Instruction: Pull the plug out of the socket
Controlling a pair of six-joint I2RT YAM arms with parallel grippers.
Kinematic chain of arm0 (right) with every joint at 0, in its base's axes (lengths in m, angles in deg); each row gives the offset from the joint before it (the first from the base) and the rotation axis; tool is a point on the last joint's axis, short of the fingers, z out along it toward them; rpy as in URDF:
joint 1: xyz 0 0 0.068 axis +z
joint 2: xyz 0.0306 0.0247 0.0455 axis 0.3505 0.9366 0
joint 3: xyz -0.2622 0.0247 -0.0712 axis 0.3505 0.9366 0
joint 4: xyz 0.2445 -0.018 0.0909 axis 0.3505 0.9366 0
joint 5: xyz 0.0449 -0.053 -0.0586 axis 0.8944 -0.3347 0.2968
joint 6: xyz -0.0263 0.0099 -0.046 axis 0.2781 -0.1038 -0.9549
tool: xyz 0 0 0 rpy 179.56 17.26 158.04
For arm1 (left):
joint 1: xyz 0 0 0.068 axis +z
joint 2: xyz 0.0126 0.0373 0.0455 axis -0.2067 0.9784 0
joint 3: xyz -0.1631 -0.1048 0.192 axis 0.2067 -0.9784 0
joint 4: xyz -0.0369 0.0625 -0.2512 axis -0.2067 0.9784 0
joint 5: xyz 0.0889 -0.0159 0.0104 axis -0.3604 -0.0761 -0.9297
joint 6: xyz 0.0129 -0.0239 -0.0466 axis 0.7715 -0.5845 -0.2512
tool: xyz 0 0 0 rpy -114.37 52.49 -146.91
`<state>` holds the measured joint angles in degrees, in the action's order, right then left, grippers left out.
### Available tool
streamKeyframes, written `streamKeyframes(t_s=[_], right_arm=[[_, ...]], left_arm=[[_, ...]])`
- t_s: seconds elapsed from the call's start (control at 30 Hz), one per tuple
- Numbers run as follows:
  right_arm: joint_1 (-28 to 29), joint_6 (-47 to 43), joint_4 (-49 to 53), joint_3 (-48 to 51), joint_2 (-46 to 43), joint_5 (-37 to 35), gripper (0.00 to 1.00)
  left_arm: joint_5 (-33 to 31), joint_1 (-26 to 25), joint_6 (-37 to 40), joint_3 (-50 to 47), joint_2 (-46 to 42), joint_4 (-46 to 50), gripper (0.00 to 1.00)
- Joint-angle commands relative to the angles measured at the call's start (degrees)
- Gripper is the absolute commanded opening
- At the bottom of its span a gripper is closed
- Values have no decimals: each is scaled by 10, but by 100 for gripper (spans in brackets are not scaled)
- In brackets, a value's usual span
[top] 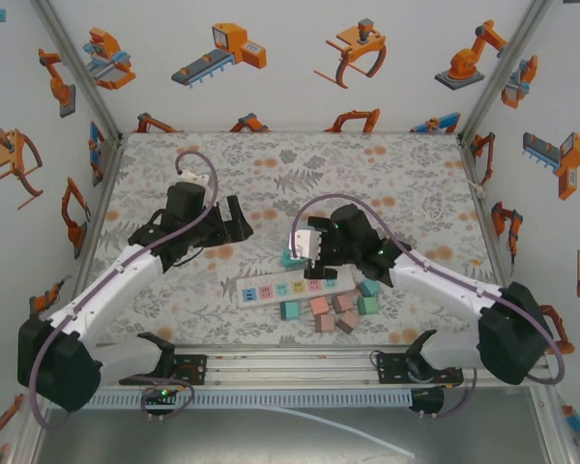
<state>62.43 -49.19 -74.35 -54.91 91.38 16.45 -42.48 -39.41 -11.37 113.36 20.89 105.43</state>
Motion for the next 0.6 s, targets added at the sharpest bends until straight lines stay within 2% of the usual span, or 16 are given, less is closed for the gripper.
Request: streamKeyframes(t_s=[0.0, 0.17, 0.33, 0.47, 0.57], right_arm=[[-13, -60, 14, -54, 55, 71, 82], [-13, -96, 37, -108, 131, 81, 78], [-14, -109, 51, -138, 179, 103, 61], [-14, -115, 54, -144, 201, 103, 53], [-14, -117, 56, -146, 212, 103, 50]], left_arm=[[47, 20, -24, -7, 17, -29, 97], [46, 28, -12, 7, 51, -28, 97], [26, 29, -4, 31, 85, -30, 97], [40, 31, 1, 53, 119, -37, 98], [57, 31, -8, 66, 147, -50, 100]])
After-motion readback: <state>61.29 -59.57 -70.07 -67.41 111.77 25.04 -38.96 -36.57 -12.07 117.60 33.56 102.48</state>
